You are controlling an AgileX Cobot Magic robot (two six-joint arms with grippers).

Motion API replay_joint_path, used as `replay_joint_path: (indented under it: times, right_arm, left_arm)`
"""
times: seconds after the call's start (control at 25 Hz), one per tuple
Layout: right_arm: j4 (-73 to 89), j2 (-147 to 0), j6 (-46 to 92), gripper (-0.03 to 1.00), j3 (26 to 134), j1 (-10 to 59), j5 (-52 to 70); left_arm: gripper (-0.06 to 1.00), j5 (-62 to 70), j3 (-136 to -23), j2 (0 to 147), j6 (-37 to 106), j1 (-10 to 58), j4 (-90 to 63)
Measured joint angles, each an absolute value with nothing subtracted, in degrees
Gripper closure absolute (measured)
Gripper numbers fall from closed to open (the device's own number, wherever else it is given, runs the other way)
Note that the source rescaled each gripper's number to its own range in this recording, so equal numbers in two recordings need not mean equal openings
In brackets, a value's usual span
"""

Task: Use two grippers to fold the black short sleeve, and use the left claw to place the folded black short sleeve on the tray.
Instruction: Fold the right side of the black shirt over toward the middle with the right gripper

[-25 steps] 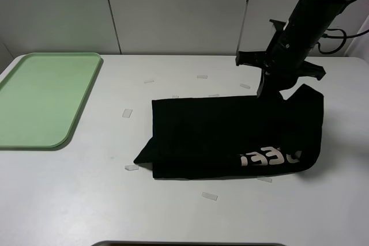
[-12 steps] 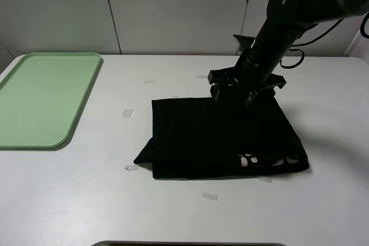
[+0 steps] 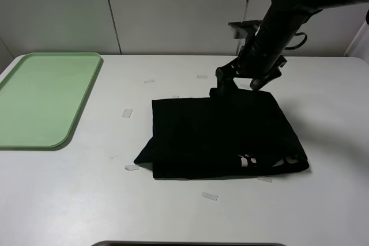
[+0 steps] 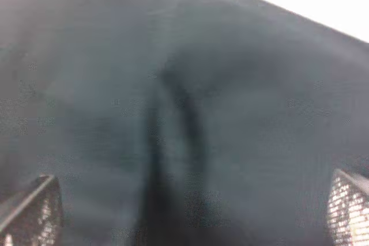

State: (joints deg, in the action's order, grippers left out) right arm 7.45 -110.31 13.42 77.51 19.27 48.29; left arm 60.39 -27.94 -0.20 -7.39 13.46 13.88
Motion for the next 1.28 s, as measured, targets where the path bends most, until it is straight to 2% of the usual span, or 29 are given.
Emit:
replay_joint_path:
  times: [0.24,0.44,0.68,0.96,1.28]
  right_arm:
    - [-5.2,-110.5,6.9,-0.03,77.6,14.4,53.2]
    - [-7.8,-110.6,0.0,-0.03,74.0,13.5,53.7]
    - [2.4,-110.6,-6.6,-0.03,68.4,15.6,56.4]
    - [15.3,-110.6,-7.5,-0.03,67.9,21.1,56.0]
    - [20.4,-110.6,-5.3,-0.03,65.5,24.3,49.4]
  left_arm:
    - [0.07,60.4,-27.9,-0.2,-7.4,13.5,13.9]
    - [0.07,60.4,-27.9,-0.2,-7.4,13.5,13.9]
    - [0.07,60.4,-27.9,-0.2,-7.4,13.5,13.9]
    - [0.07,60.3,-27.9,-0.2,-7.4,13.5,13.9]
    - [0.07,60.3,-27.9,-0.2,-7.4,13.5,13.9]
